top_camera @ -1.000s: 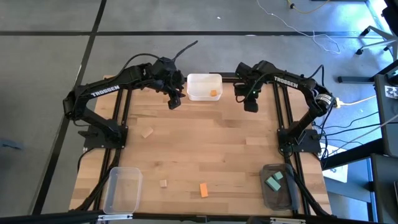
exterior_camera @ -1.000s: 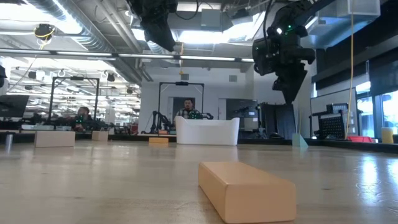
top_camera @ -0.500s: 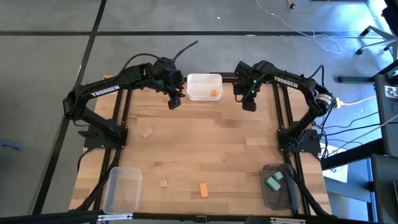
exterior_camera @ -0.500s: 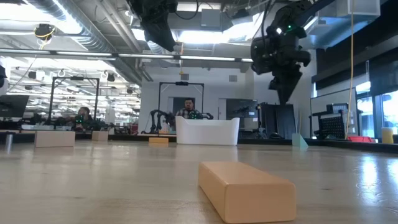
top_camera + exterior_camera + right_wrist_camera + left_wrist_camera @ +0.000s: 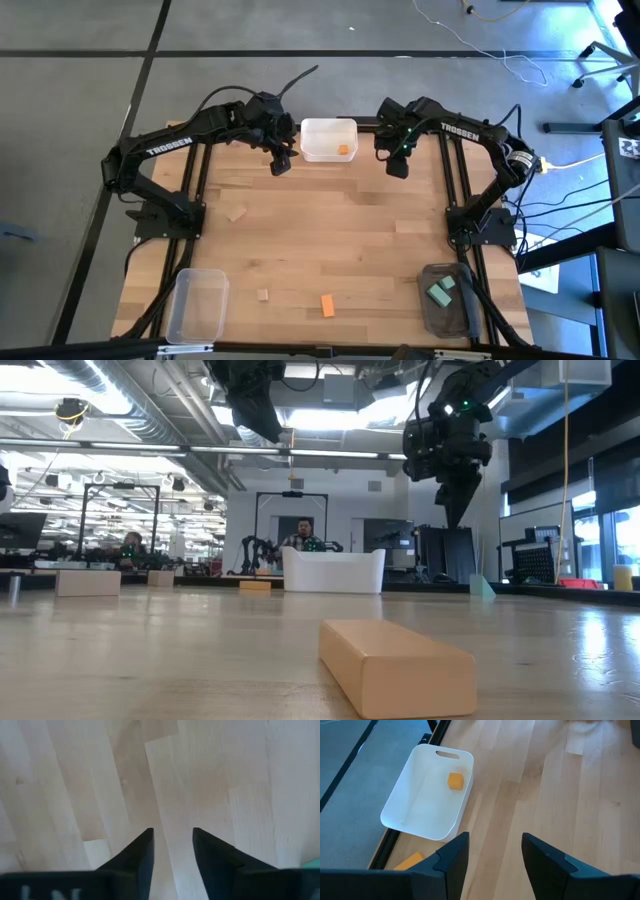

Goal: Sort & place blocks by color
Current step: Put the light blue block into the black bin

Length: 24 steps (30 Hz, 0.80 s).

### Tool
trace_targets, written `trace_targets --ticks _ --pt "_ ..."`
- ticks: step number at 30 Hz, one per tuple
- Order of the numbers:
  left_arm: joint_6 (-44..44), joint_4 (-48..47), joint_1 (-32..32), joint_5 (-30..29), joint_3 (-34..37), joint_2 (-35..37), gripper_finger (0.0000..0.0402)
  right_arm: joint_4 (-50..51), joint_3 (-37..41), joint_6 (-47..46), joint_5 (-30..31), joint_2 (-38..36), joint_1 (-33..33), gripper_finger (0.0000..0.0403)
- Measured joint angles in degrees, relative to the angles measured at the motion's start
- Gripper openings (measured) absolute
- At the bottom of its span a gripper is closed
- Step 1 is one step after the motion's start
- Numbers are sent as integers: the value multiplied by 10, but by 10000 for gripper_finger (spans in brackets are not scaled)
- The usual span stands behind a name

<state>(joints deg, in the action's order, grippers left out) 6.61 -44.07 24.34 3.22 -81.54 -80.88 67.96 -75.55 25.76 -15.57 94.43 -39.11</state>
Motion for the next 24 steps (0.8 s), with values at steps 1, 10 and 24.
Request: trace_targets --ticks 1,10,24 --pt "0 0 0 0 0 0 174 1 0 0 0 0 0 158" --pt "0 0 0 0 0 0 174 14 0 -103 35 0 0 284" --pt "0 0 0 0 0 0 174 -22 0 -165 110 0 0 289"
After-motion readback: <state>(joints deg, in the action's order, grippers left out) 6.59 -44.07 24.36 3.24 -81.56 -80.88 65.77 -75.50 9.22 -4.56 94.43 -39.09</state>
